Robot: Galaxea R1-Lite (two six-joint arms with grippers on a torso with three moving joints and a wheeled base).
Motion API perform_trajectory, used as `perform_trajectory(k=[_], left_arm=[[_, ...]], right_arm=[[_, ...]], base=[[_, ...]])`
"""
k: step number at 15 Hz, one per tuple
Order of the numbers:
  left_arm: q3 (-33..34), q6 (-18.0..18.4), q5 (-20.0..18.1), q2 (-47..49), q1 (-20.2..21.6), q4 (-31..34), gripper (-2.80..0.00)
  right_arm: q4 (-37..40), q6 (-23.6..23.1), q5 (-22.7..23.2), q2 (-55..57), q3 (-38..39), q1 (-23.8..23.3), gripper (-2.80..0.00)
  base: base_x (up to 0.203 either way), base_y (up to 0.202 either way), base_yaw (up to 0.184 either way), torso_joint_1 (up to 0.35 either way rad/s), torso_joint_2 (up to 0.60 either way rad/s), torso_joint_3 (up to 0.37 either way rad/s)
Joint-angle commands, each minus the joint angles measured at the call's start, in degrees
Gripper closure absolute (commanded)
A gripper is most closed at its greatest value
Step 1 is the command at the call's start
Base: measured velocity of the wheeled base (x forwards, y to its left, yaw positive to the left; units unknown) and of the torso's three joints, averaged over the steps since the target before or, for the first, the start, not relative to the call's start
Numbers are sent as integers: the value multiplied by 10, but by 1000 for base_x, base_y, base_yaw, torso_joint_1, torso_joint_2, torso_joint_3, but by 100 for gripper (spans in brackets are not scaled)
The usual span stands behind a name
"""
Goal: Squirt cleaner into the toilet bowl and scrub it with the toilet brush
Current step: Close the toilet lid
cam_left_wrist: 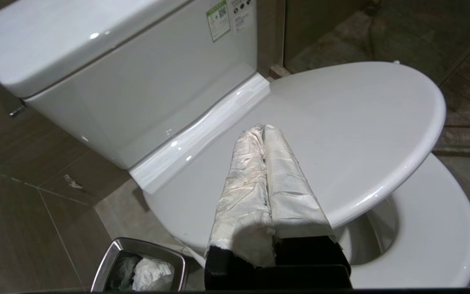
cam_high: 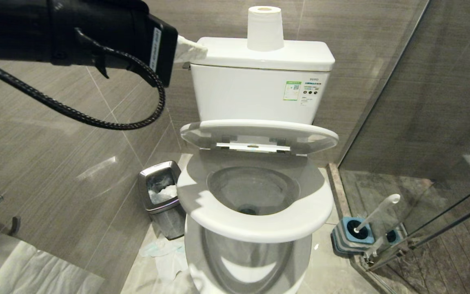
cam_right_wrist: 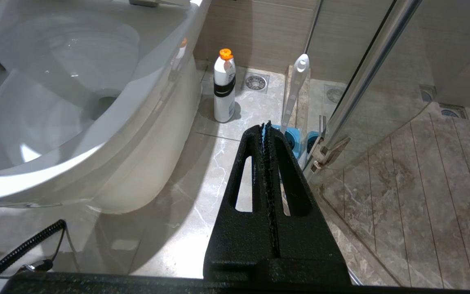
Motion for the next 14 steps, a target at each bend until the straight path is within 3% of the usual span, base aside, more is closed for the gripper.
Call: perform_trajectory(k=[1, 5, 14], left_arm=[[-2, 4, 7, 38, -5, 2, 0], [-4, 28, 11, 70, -6, 28, 0], [22, 26, 20, 100, -31, 100, 0]], right_arm=[[0, 0, 0, 0, 1, 0, 0], [0, 0, 0, 0, 1, 0, 0], [0, 0, 0, 0, 1, 0, 0]], base=[[0, 0, 0, 0, 0, 0], [0, 0, 0, 0, 0, 0], [0, 0, 0, 0, 0, 0]])
